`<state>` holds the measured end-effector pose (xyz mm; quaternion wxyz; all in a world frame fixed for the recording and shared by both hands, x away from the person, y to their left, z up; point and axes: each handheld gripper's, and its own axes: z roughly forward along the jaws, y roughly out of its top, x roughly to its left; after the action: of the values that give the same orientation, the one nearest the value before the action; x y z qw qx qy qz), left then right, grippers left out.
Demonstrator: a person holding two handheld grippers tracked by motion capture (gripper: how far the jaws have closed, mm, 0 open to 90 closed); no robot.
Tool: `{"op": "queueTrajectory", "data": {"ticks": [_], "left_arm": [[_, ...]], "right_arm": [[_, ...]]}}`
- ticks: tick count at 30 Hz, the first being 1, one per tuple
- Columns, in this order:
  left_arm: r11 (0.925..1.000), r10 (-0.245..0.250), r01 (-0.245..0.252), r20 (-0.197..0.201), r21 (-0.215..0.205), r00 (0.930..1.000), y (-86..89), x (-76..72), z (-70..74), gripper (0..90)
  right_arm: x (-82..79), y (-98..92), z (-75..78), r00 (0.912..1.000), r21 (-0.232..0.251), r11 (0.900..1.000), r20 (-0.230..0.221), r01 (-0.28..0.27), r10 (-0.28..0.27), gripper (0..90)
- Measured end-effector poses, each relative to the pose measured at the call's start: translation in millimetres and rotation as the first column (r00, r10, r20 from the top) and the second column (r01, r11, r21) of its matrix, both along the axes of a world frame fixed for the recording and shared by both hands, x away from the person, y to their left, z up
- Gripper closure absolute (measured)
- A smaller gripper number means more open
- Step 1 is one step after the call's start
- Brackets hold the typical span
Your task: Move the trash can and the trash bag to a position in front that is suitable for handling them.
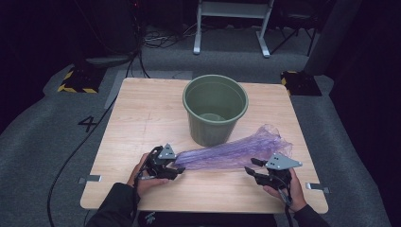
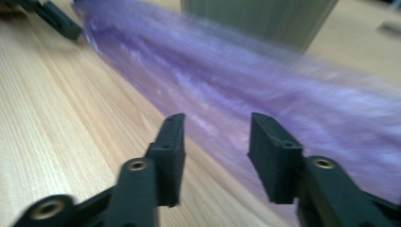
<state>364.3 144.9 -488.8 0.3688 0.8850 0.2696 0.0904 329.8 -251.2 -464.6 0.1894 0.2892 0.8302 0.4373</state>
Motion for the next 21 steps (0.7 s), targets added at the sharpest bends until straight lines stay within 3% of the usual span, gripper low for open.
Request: {"op": "queueTrajectory", "data": {"ticks": [5, 6, 7, 8, 10, 13, 15, 17, 18, 21], "left_arm": [[0.9991, -0.03, 0.031, 0.008, -0.03, 0.9995, -7.6, -3.8, 2.7, 45.3], [0.9989, -0.036, 0.036, 0.014, -0.031, 0.9993, -9.1, -4.8, 3.8, 45.3], [0.9986, -0.038, 0.039, 0.02, -0.035, 0.9991, -10.0, -5.7, 5.0, 41.0], [0.9981, -0.041, 0.042, 0.031, -0.045, 0.9987, -10.2, -6.8, 6.8, 41.0], [0.9982, -0.021, 0.025, 0.059, -0.055, 0.998, -8.7, -8.7, 10.1, 34.9], [0.997, 0.021, -0.013, 0.099, -0.076, 0.9949, -3.9, -11.8, 15.8, 26.5], [0.9942, 0.035, -0.024, 0.109, -0.105, 0.9934, 3.3, -13.5, 21.4, 23.7], [0.993, 0.043, -0.03, 0.11, -0.114, 0.993, 6.5, -13.5, 22.9, 22.8], [0.9902, 0.057, -0.044, 0.096, -0.133, 0.9937, 13.4, -11.2, 23.9, 21.9], [0.9901, 0.071, -0.063, 0.067, -0.126, 0.9952, 18.8, -5.4, 20.8, 21.5]], "right_arm": [[15.9, -0.1, -14.7, 0.9982, -0.024, 0.999, -0.047, 0.035, -0.036, 67.0], [20.3, -1.7, -17.6, 0.997, -0.026, 0.998, -0.057, 0.05, -0.051, 68.6], [28.2, -6.3, -22.0, 0.9931, -0.047, 0.994, -0.051, 0.103, -0.105, 71.1], [28.2, -6.3, -22.0, 0.9931, -0.047, 0.994, -0.051, 0.103, -0.105, 71.1], [35.7, -13.6, -24.9, 0.9886, -0.037, 0.991, -0.069, 0.132, -0.134, 73.6], [42.2, -21.6, -26.1, 0.9853, -0.056, 0.986, -0.053, 0.16, -0.163, 79.5], [49.1, -32.1, -24.1, 0.9801, -0.031, 0.981, -0.043, 0.192, -0.194, 83.7], [51.3, -34.7, -23.4, 0.9774, -0.036, 0.978, -0.038, 0.207, -0.208, 83.8], [57.0, -40.5, -23.4, 0.9712, -0.029, 0.972, -0.038, 0.234, -0.235, 83.9], [61.8, -43.5, -23.7, 0.9666, -0.032, 0.967, -0.035, 0.253, -0.254, 83.6]]}}
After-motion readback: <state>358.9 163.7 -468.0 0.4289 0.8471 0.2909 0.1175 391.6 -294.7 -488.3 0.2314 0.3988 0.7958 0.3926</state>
